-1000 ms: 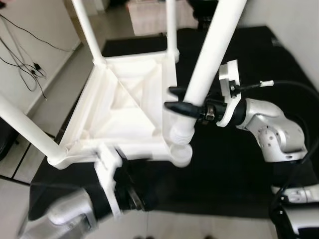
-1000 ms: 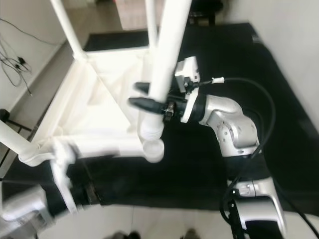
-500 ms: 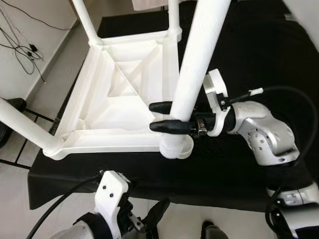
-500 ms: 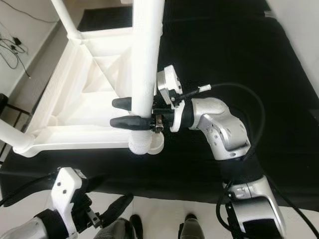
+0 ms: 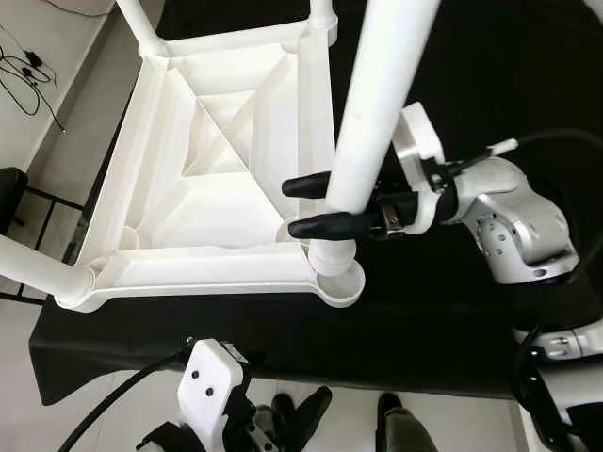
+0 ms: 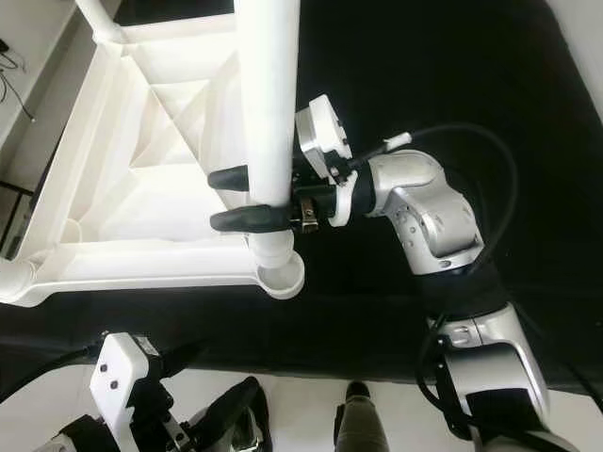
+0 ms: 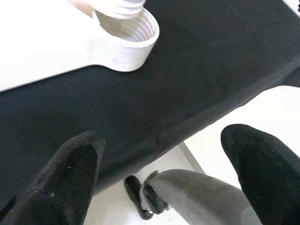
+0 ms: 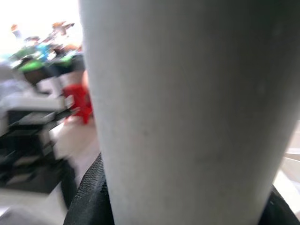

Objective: Building children table

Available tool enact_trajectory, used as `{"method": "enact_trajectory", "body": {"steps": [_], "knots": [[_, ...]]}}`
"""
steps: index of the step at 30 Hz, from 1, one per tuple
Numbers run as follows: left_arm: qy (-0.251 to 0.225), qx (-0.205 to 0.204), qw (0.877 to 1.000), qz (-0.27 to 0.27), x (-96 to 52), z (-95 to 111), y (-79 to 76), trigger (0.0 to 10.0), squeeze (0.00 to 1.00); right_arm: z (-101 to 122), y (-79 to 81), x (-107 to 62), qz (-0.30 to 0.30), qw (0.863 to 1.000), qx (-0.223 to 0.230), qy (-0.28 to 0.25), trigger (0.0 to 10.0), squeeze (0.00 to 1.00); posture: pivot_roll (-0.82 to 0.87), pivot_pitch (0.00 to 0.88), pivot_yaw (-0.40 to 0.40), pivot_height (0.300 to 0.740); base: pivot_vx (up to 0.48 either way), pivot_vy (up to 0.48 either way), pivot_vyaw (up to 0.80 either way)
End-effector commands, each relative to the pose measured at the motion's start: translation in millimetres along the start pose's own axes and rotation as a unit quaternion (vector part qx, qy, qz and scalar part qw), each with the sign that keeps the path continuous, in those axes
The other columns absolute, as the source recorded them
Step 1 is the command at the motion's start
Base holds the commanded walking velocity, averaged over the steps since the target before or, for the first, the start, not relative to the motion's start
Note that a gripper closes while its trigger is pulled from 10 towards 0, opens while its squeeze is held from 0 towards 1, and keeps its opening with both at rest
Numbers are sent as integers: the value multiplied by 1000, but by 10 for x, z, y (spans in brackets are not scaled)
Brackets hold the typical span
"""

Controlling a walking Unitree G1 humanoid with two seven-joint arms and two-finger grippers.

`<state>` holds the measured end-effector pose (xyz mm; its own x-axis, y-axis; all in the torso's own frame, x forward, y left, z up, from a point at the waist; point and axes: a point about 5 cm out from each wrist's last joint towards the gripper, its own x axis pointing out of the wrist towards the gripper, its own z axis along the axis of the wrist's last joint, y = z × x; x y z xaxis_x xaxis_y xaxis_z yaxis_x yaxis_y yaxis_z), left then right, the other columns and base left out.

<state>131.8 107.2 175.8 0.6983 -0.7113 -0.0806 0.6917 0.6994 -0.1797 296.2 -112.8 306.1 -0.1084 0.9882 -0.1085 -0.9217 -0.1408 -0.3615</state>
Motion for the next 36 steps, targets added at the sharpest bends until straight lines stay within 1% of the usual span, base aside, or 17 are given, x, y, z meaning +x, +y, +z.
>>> {"method": "enact_trajectory", "body": {"steps": [1,3,4,5,6,7,9,13,15,18,20,21,24,26,28,33,36], "knots": [[-4,-7,1000,-8,-20,12,-48,10000,0,-198,86,59,29,998,38,26,10000,0,28,444,143,740,0,0,0],[-6,-10,1000,-10,-24,21,-57,10000,0,-178,132,42,63,997,43,28,10000,0,31,453,141,740,0,0,0],[-6,-10,1000,-10,-24,21,-57,10000,0,-178,132,42,63,997,43,28,10000,0,31,453,141,740,0,0,0],[-7,-11,1000,-10,-27,22,-60,10000,0,-160,147,27,79,995,44,30,10000,0,31,452,138,740,0,0,0],[-7,-11,1000,-10,-27,22,-60,10000,0,-160,147,27,79,995,44,30,10000,0,31,452,138,740,0,0,0],[-9,-11,1000,-9,-28,24,-61,10000,0,-145,155,15,91,994,46,32,10000,0,29,453,137,740,0,0,0],[-9,-11,1000,-9,-28,24,-61,10000,0,-145,155,15,91,994,46,32,10000,0,29,453,137,740,0,0,0],[-13,-10,1000,-8,-23,22,-67,10000,0,-165,142,21,111,991,35,58,10000,0,26,452,131,740,0,0,0],[-13,-10,1000,-8,-23,22,-67,10000,0,-165,142,21,111,991,35,58,10000,0,26,452,131,740,0,0,0],[-16,-9,1000,-8,-10,25,-70,10000,0,-191,135,90,128,989,19,78,10000,0,22,453,126,740,0,0,0],[-16,-9,1000,-8,-10,25,-70,10000,0,-191,135,90,128,989,19,78,10000,0,22,453,126,740,0,0,0],[-19,-9,1000,-9,-3,31,-67,10000,0,-197,122,162,136,988,17,75,10000,0,20,454,123,740,0,0,0],[-19,-9,1000,-9,-1,33,-67,10000,0,-197,115,187,138,988,16,73,10000,0,20,454,123,740,0,0,0],[-22,-11,1000,-10,10,38,-73,10000,0,-185,53,263,132,989,13,61,10000,0,18,455,116,740,0,0,0],[-22,-11,1000,-10,10,38,-73,10000,0,-185,53,263,132,989,13,61,10000,0,18,455,116,740,0,0,0],[-25,-11,1000,-12,22,41,-86,10000,0,-166,-68,340,110,993,3,54,10000,0,16,454,109,740,0,0,0],[-26,-11,1000,-12,25,41,-89,10000,0,-169,-97,350,102,993,1,56,10000,0,13,454,106,740,0,0,0]]}}
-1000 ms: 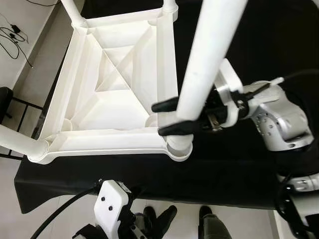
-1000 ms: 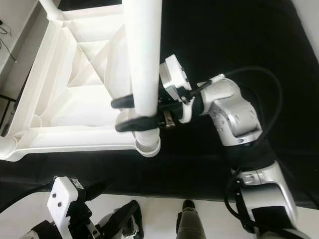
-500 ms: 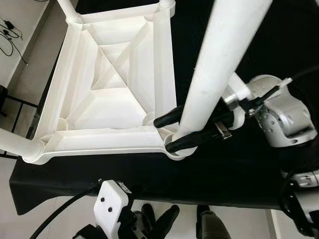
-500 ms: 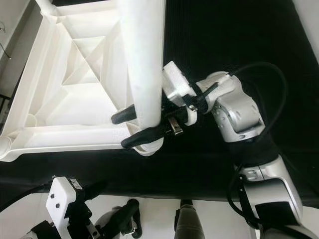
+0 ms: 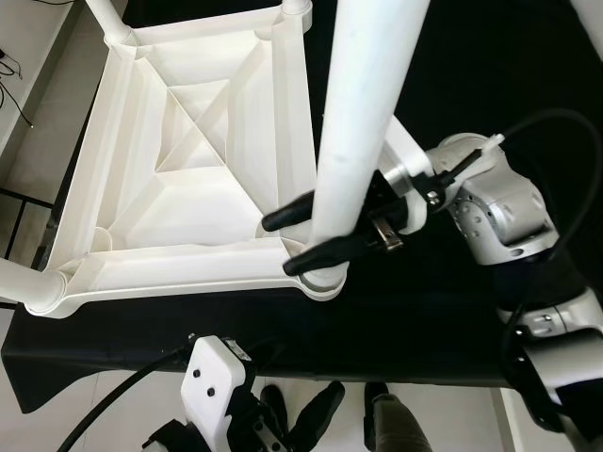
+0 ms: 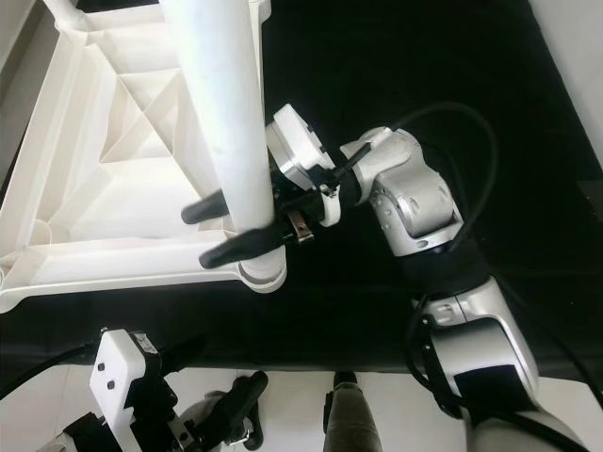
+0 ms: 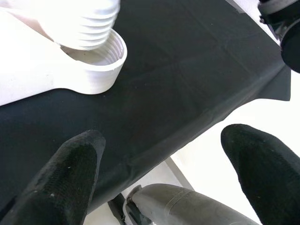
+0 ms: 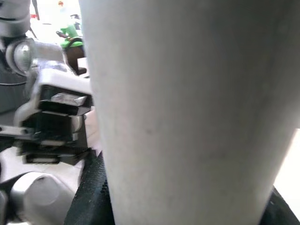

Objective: Building children table

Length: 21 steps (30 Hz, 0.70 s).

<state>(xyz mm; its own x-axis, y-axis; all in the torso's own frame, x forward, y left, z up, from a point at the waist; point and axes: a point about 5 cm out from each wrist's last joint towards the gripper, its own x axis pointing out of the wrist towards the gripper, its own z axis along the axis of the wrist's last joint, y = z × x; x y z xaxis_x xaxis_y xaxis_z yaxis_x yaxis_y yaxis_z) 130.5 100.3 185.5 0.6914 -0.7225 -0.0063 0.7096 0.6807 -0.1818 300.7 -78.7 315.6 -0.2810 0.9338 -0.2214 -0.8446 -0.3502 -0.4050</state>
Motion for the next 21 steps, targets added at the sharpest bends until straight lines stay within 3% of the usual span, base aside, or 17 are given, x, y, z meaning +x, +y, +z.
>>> {"method": "enact_trajectory", "body": {"steps": [1,6,12,21], "knots": [[9,-11,1000,2,-6,-49,-18,10000,0,-263,26,45,-5,998,47,36,10000,0,13,453,104,740,0,0,0],[7,-12,1000,1,-1,-47,-23,10000,0,-267,35,52,1,998,46,38,10000,0,9,449,104,740,0,0,0],[5,-13,1000,0,5,-47,-27,10000,0,-263,185,57,57,996,59,34,10000,0,10,445,104,740,0,0,0],[4,-12,1000,0,8,-43,-29,10000,0,-347,211,-17,65,993,78,62,10000,0,9,449,103,740,0,0,0]]}}
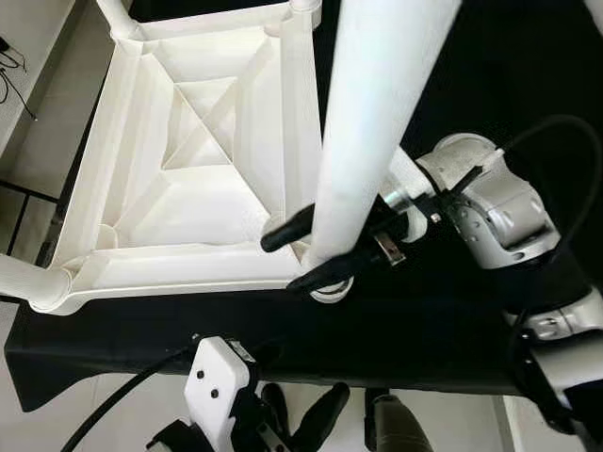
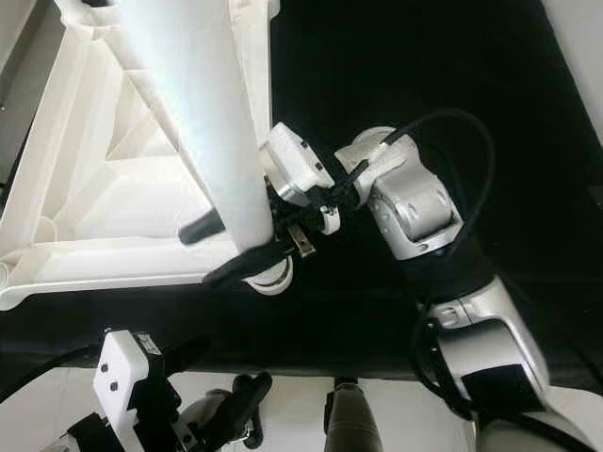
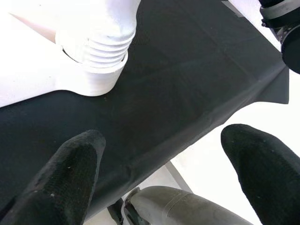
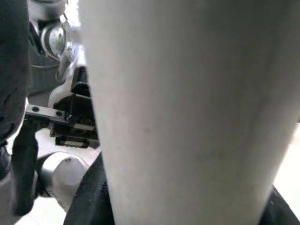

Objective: Building children table

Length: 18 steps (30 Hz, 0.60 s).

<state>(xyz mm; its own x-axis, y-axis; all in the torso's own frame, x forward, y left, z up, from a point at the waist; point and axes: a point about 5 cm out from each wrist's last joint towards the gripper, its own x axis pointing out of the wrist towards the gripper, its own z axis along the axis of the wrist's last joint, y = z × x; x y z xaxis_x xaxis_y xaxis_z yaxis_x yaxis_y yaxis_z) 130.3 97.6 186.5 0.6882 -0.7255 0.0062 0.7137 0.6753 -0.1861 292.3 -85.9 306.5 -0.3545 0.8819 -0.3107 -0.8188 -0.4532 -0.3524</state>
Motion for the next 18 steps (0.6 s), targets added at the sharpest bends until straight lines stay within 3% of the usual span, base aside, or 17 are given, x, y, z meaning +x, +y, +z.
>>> {"method": "enact_trajectory", "body": {"steps": [1,10,18], "knots": [[10,-10,1000,4,-10,-48,-8,10000,0,-307,62,20,7,997,70,35,10000,0,9,450,103,740,0,0,0],[8,-10,1000,2,-7,-41,-10,10000,0,-331,56,12,38,992,114,46,10000,0,8,456,105,740,0,0,0],[7,-10,1000,4,-8,-34,-8,10000,0,-326,-64,159,69,990,101,65,10000,0,10,462,103,740,0,0,0]]}}
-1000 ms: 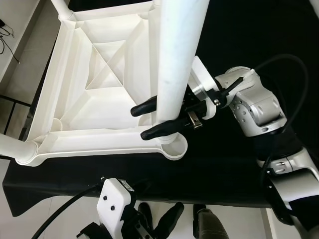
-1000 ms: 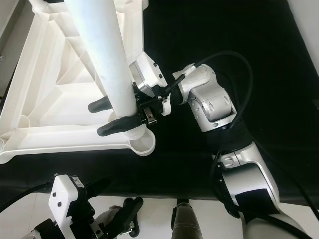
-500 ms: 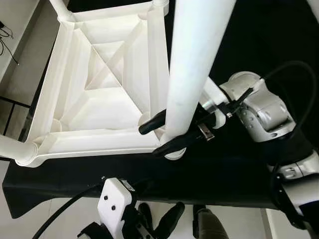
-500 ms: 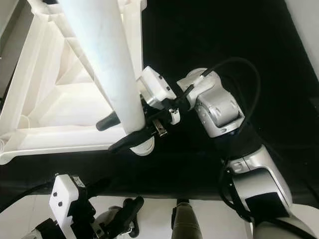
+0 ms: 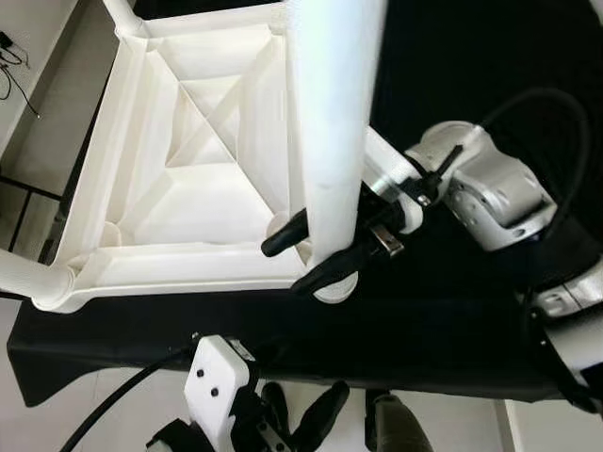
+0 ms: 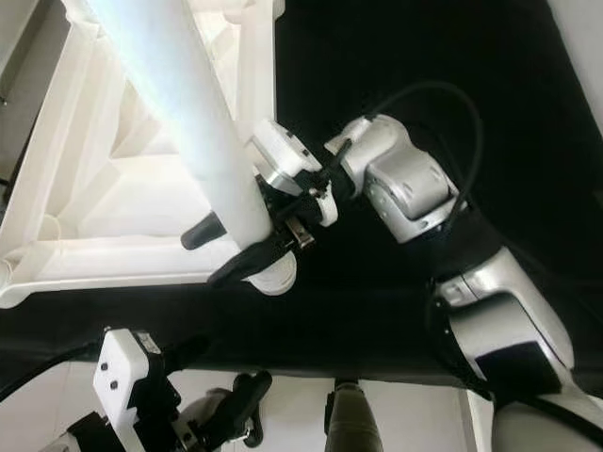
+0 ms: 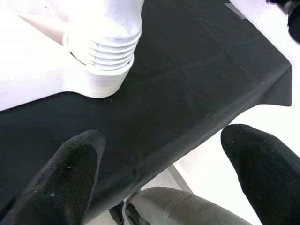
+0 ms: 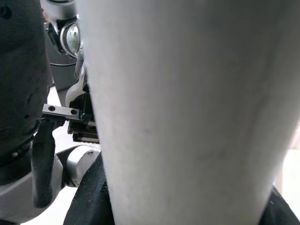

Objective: Building children table

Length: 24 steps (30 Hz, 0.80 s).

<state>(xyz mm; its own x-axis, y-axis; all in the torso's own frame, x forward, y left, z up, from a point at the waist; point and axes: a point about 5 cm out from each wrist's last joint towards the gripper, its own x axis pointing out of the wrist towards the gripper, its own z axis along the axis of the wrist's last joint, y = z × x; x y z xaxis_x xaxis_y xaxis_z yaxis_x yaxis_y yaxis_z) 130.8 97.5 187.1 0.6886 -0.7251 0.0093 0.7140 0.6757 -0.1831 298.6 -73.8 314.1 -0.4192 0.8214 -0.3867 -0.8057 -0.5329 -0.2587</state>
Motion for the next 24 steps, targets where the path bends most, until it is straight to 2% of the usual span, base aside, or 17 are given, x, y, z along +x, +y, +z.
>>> {"method": "enact_trajectory", "body": {"steps": [1,5,10,11,13,15,16,17,18,19,20,22,23,24], "knots": [[9,-12,1000,4,-12,-41,-10,10000,0,-378,34,122,16,997,71,38,10000,0,10,462,103,740,0,0,0],[8,-12,1000,5,-11,-38,-16,10000,0,-386,-77,180,-9,998,56,13,10000,0,12,464,99,740,0,0,0],[7,-13,1000,5,-9,-37,-15,10000,0,-438,-60,132,-42,997,59,5,10000,0,8,467,103,740,0,0,0],[7,-13,1000,4,-8,-37,-16,10000,0,-464,-31,108,-67,996,60,4,10000,0,-1,468,101,740,0,0,0],[7,-13,1000,4,-8,-37,-16,10000,0,-464,-31,108,-67,996,60,4,10000,0,-1,468,101,740,0,0,0],[7,-14,1000,2,-4,-42,-16,10000,0,-528,38,39,-149,986,72,13,10000,0,-17,465,92,740,0,0,0],[7,-14,1000,2,-4,-42,-16,10000,0,-528,38,39,-149,986,72,13,10000,0,-17,465,92,740,0,0,0],[6,-15,1000,2,1,-44,-11,10000,0,-593,138,-3,-230,968,93,30,10000,0,-20,466,90,740,0,0,0],[5,-15,1000,2,3,-44,-10,10000,0,-605,162,-10,-246,964,97,34,10000,0,-20,466,90,740,0,0,0],[5,-14,1000,3,6,-45,-6,10000,0,-657,220,22,-281,950,125,46,10000,0,-27,466,89,740,0,0,0],[5,-14,1000,3,6,-45,-6,10000,0,-657,220,22,-281,950,125,46,10000,0,-27,466,89,740,0,0,0],[5,-14,1000,3,10,-46,0,10000,0,-718,287,61,-320,932,154,63,10000,0,-27,466,89,740,0,0,0],[5,-14,1000,3,10,-46,0,10000,0,-718,287,61,-320,932,154,63,10000,0,-27,466,89,740,0,0,0],[5,-14,1000,3,14,-49,9,10000,0,-766,322,102,-376,905,191,61,10000,0,-38,460,90,740,0,0,0]]}}
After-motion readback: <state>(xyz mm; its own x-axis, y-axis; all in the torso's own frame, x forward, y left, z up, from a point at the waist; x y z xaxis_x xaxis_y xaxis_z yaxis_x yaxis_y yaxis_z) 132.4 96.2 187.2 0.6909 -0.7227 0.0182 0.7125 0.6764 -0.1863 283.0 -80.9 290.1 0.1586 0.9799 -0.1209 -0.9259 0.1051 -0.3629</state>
